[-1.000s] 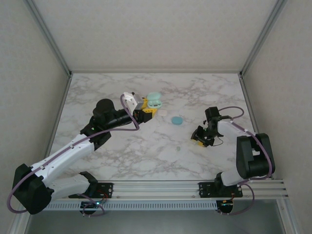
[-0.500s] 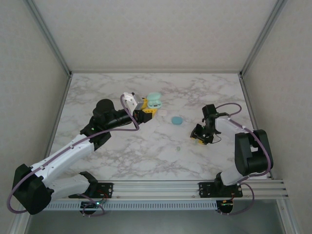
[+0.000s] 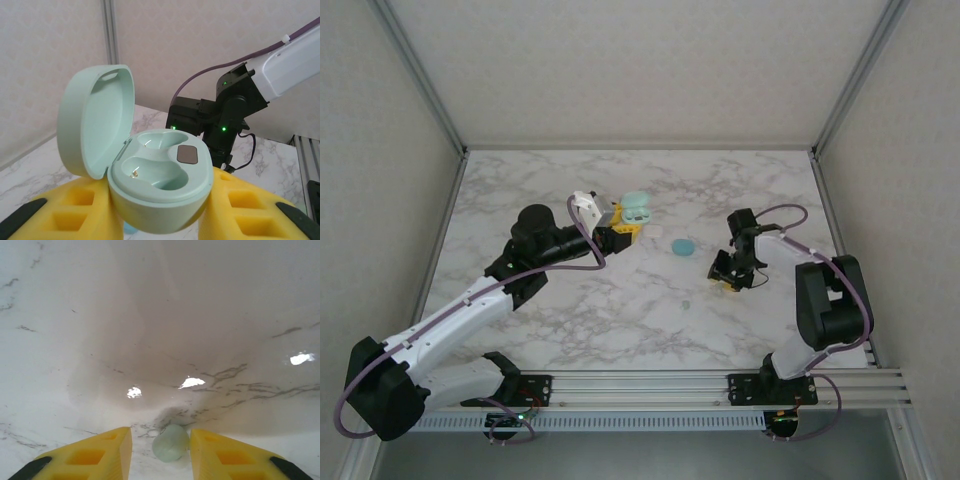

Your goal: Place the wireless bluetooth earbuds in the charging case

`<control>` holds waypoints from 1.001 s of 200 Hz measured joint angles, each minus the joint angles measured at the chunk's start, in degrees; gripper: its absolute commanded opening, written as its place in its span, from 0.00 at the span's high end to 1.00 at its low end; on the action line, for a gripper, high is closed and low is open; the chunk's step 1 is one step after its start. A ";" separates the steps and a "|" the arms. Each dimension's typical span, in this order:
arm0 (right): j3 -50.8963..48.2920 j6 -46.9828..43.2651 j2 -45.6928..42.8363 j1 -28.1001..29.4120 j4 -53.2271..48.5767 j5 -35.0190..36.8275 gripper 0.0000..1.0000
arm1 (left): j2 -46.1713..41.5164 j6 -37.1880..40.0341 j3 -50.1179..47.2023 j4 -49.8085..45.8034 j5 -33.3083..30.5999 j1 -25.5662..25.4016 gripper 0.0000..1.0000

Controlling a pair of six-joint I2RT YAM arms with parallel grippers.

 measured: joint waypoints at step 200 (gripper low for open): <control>6.80 -8.92 6.10 4.13 -7.50 6.38 0.70 | -0.26 0.17 -0.44 -0.72 -0.85 0.00 0.77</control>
